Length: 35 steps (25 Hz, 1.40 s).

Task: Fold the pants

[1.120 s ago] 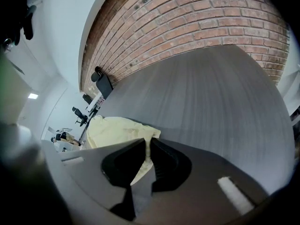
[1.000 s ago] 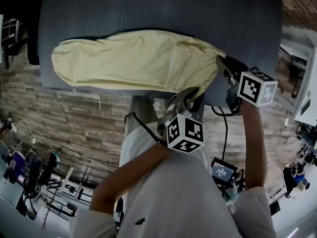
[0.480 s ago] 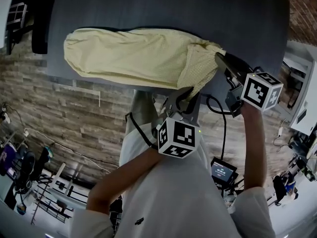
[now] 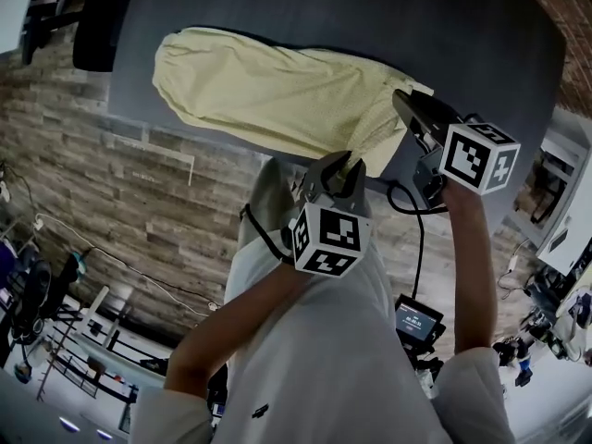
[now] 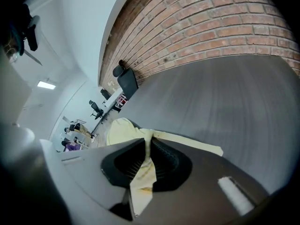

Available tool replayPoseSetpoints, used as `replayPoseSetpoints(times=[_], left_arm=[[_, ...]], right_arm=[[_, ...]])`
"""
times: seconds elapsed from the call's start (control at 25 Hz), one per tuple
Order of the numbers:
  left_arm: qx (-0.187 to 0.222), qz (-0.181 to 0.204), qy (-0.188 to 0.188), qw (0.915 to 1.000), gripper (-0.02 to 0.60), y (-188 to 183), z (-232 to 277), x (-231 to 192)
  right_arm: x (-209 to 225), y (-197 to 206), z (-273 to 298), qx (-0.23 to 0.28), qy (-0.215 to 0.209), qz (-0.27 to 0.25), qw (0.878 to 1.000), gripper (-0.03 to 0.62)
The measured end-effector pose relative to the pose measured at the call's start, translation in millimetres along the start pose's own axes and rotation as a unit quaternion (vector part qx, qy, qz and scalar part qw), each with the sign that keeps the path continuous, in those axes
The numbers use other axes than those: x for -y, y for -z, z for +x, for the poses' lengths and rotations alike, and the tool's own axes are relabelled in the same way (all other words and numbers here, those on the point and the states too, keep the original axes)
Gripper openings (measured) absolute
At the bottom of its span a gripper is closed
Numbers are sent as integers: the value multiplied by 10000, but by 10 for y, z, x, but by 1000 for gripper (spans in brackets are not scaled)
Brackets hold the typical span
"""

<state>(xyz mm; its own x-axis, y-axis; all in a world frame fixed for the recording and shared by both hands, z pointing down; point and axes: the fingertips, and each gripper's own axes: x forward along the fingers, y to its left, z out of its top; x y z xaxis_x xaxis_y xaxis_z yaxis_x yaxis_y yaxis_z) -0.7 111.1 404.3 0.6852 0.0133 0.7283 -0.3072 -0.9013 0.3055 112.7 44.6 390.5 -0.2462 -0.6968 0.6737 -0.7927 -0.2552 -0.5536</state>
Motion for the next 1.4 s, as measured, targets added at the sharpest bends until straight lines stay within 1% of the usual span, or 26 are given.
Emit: replayPoseSetpoints(times=[0.12, 0.32, 0.4, 0.52, 0.56, 0.72, 0.92, 1.08, 1.28, 1.4], left_arm=[[-138, -187, -57, 9997, 71, 135, 23, -277], [-388, -283, -105, 9988, 71, 368, 110, -627], [-505, -219, -156, 9984, 77, 453, 149, -709], [-754, -22, -284, 9967, 123, 588, 164, -804], [-809, 34, -325, 9962, 138, 616, 152, -842], [-806, 118, -367, 9960, 147, 628, 61, -988], [-683, 291, -302, 9968, 147, 528, -4, -1013], [-624, 307, -292, 9971, 147, 464, 9, -1004], [-579, 232, -256, 9977, 147, 421, 7, -802], [-485, 185, -333, 9981, 147, 363, 42, -637]], right_arm=[[-95, 47, 294, -160, -7, 47, 9999, 44], [-219, 106, 739, -335, 50, 113, 9994, 49], [-245, 134, 860, -397, 98, 168, 9990, 63], [-274, 138, 961, -400, 166, 279, 9987, 100], [-290, 118, 979, -363, 169, 329, 9987, 100], [-348, 9, 1004, -168, 176, 540, 9982, 112], [-308, 1, 891, -148, 305, 516, 9981, 128], [-231, -11, 796, -88, 339, 512, 9981, 142], [-144, 53, 671, -206, 323, 324, 9987, 143], [-93, 62, 600, -268, 240, 113, 9993, 149]])
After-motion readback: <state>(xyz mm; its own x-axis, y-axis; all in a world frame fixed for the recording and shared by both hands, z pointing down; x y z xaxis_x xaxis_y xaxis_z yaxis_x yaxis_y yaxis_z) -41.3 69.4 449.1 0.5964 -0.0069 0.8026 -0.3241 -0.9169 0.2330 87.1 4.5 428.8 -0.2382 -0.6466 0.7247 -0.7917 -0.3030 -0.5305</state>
